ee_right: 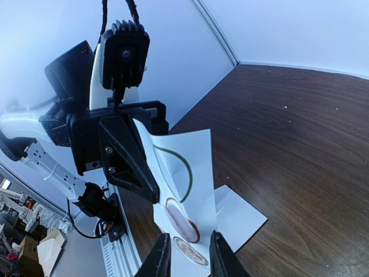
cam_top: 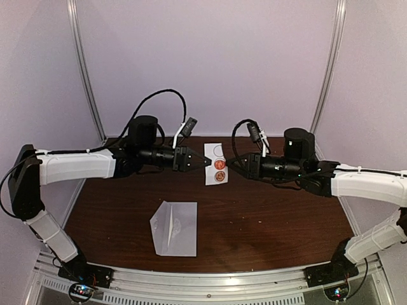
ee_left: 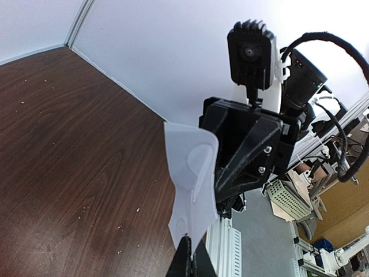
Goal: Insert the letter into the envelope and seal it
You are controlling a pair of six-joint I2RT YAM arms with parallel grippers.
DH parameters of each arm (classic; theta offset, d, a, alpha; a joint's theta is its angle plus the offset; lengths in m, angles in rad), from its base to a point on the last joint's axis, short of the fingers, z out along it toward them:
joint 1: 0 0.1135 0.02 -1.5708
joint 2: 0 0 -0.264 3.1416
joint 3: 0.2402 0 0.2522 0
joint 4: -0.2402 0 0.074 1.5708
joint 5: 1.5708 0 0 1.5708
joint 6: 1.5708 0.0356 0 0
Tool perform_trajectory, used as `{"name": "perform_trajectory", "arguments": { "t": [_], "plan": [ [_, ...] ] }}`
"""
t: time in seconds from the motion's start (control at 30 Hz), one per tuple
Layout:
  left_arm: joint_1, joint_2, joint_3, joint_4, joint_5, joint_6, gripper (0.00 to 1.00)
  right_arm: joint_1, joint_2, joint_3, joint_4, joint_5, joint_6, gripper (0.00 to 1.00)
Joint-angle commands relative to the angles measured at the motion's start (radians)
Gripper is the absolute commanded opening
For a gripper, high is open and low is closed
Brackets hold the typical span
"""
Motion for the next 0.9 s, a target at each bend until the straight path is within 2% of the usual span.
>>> {"name": "perform_trajectory", "arguments": {
  "t": [0.0, 0.73, 0.87],
  "plan": [
    [-0.002, 0.004, -0.003, 0.038, 0.026, 0.006, 0.0, 0.009, 0.021, 0.04, 0.013, -0.03, -0.017, 0.22],
    [-0.002, 0.007, 0.0, 0.035, 0.032, 0.006, 0.0, 0.022, 0.055, 0.063, 0.016, -0.052, -0.023, 0.12],
    [-0.002, 0.01, 0.0, 0.033, 0.032, 0.007, 0.0, 0.022, 0.056, 0.063, 0.016, -0.048, -0.023, 0.05]
  ]
}}
